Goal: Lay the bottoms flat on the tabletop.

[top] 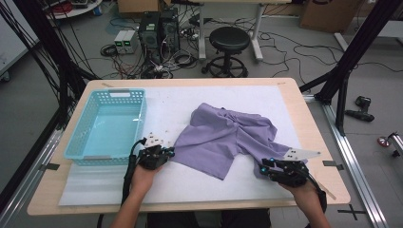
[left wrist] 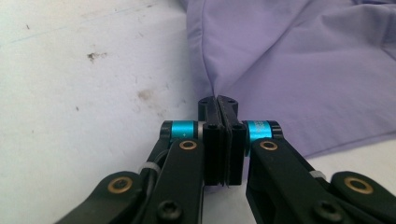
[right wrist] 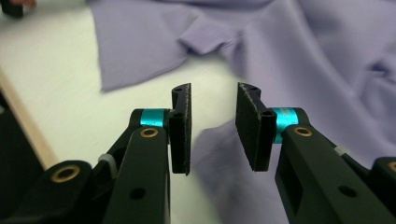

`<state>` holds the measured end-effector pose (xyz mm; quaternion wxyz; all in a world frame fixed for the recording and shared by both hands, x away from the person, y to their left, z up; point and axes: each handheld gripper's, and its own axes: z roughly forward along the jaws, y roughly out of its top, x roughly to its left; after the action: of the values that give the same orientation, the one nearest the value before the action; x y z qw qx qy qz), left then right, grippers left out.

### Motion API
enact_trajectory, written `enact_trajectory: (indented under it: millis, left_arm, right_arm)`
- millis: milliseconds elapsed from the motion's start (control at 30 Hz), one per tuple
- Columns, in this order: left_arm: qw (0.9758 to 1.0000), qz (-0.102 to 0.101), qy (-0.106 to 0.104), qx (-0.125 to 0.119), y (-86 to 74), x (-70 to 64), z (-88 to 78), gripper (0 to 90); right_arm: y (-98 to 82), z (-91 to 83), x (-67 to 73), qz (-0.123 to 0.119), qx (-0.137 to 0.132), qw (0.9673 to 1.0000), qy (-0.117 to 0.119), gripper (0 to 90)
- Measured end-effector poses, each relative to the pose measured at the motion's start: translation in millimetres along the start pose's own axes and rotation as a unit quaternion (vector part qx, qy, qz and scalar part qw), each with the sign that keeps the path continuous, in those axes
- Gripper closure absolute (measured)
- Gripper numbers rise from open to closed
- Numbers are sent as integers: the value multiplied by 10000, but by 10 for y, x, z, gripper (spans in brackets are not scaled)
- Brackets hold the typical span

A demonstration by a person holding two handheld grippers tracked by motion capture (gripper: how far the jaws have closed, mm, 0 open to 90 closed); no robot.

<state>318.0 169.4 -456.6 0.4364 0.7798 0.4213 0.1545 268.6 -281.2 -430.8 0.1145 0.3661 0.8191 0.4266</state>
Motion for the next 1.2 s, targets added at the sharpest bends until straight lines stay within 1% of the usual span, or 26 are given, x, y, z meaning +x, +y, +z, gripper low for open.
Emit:
enact_trajectory:
  millis: [100, 200, 233, 300, 367, 433, 467, 500, 533, 567, 600, 633, 733, 767, 800, 833, 867, 900, 967, 1000, 1033, 1067, 1100, 1133, 1167, 1200]
  left_arm:
    - [9997, -20, -84, -211, -34, -1, -120, 884]
    - [9983, 19, -289, -514, -56, 7, -236, 883]
    - [9975, 12, -347, -622, -64, 11, -265, 883]
    - [9961, -125, -418, -764, -59, 25, -293, 883]
    - [9955, -141, -474, -803, -58, 16, -302, 883]
    - [9947, -183, -517, -872, -83, 7, -320, 883]
    - [9945, -206, -524, -884, -86, 6, -329, 883]
    - [9943, -229, -520, -907, -82, 9, -334, 883]
    - [9937, -269, -520, -952, -77, 11, -338, 883]
    - [9934, -299, -523, -976, -75, 13, -344, 883]
    - [9931, -319, -535, -992, -75, 12, -346, 882]
    - [9932, -317, -533, -989, -77, 7, -348, 882]
    - [9931, -322, -536, -991, -85, 5, -362, 881]
    - [9931, -327, -526, -1000, -89, 13, -370, 880]
    - [9930, -346, -512, -1009, -93, 18, -374, 879]
    - [9929, -384, -493, -1015, -102, 32, -380, 877]
    - [9929, -413, -480, -1009, -109, 40, -383, 871]
    - [9931, -415, -467, -992, -116, 55, -388, 865]
    - [9929, -462, -438, -1009, -124, 67, -398, 847]
    - [9925, -507, -427, -1023, -126, 70, -401, 823]
    - [9925, -524, -419, -1018, -127, 75, -406, 799]
    - [9926, -525, -404, -1022, -129, 77, -408, 777]
    - [9925, -551, -392, -1020, -131, 74, -408, 757]
    - [9926, -546, -398, -1008, -132, 78, -406, 741]
    - [9927, -550, -402, -993, -131, 80, -404, 714]
    - [9927, -548, -399, -996, -131, 79, -399, 701]
  right_arm:
    - [4, 87, 51, 20, 198, 9997, -104, 672]
    - [-13, 158, 85, -27, 382, 9991, -174, 669]
    - [-22, 177, 90, -83, 452, 9986, -250, 664]
    - [-37, 205, 89, -127, 567, 9973, -452, 660]
    - [-57, 234, 91, -179, 756, 9946, -692, 660]
    - [-73, 250, 117, -223, 735, 9938, -798, 709]
    - [-63, 250, 139, -282, 786, 9935, -770, 810]
    - [-54, 261, 171, -408, 812, 9934, -703, 848]
    - [-45, 271, 199, -481, 828, 9929, -703, 858]
    - [-36, 278, 206, -423, 822, 9944, -510, 861]
    - [-35, 289, 213, -372, 769, 9962, -194, 861]
    - [-40, 308, 235, -415, 713, 9966, 49, 860]
    - [-28, 365, 308, -463, 643, 9953, 554, 848]
    - [-20, 369, 315, -426, 576, 9950, 696, 839]
    - [-2, 367, 324, -384, 443, 9938, 946, 826]
    - [10, 352, 326, -374, 368, 9936, 1005, 799]
    - [31, 316, 309, -335, 204, 9943, 988, 743]
    - [40, 283, 285, -237, 93, 9955, 915, 719]
    - [43, 155, 161, 60, -208, 9985, 504, 690]
    - [28, 77, 82, 226, -331, 9991, 166, 686]
    - [3, -8, 3, 333, -368, 9984, -288, 673]
    - [-32, -87, -70, 422, -319, 9958, -744, 659]
    - [-76, -158, -140, 533, -263, 9915, -1158, 639]
    - [-129, -221, -214, 629, -180, 9862, -1523, 630]
    - [-185, -276, -281, 723, -67, 9807, -1814, 622]
    - [-241, -317, -344, 809, 29, 9768, -1981, 616]
